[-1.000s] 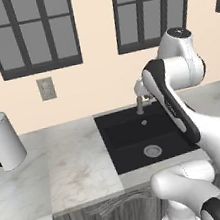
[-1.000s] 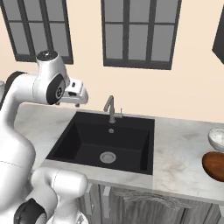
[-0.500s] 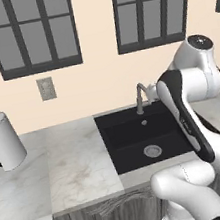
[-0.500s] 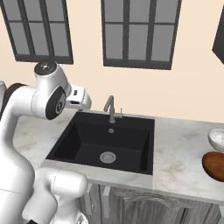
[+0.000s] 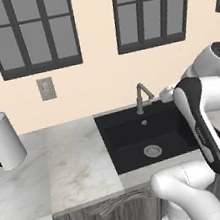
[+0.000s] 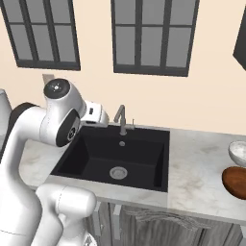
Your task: Rinse each bowl for a few seconds and place them down in the sink or on the counter.
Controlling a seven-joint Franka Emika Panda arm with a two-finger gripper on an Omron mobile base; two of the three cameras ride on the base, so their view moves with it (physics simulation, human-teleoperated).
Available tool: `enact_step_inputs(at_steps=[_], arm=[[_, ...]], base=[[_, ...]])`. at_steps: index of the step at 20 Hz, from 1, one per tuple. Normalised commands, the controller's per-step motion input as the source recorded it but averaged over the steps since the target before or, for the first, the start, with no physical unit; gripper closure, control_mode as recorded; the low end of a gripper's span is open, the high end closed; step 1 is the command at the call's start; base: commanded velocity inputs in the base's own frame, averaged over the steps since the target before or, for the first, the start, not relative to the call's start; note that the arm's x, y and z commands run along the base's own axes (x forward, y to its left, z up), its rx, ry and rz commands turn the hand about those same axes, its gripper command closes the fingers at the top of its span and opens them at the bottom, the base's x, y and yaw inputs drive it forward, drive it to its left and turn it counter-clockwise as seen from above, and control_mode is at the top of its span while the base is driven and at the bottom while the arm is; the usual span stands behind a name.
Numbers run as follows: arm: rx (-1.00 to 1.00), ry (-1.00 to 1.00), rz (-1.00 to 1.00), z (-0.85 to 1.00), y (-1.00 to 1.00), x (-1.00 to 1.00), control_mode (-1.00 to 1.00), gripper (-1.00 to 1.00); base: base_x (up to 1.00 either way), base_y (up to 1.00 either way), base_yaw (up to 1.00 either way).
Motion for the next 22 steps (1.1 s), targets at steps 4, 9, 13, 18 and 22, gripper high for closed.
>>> enact_step_inputs(at_steps=[4,9,13,18,22], arm=[[0.00,-0.01,0.00,0.00,-0.30,-0.08,-1.00,-1.00],[0.00,-0.01,0.00,0.00,-0.28,-0.02,-1.00,-1.00],[0.00,-0.02,0.00,0.00,-0.29,0.00,-1.00,-1.00],[0.00,-0.03,0.03,0.00,-0.28,0.00,-1.00,-1.00],[0.00,-0.03,0.06,0.00,-0.29,0.00,-1.00,-1.00]], base=[[0.00,0.00,0.00],[0.00,0.00,0.00],[0.00,0.00,0.00],[0.00,0.00,0.00],[0.00,0.00,0.00]])
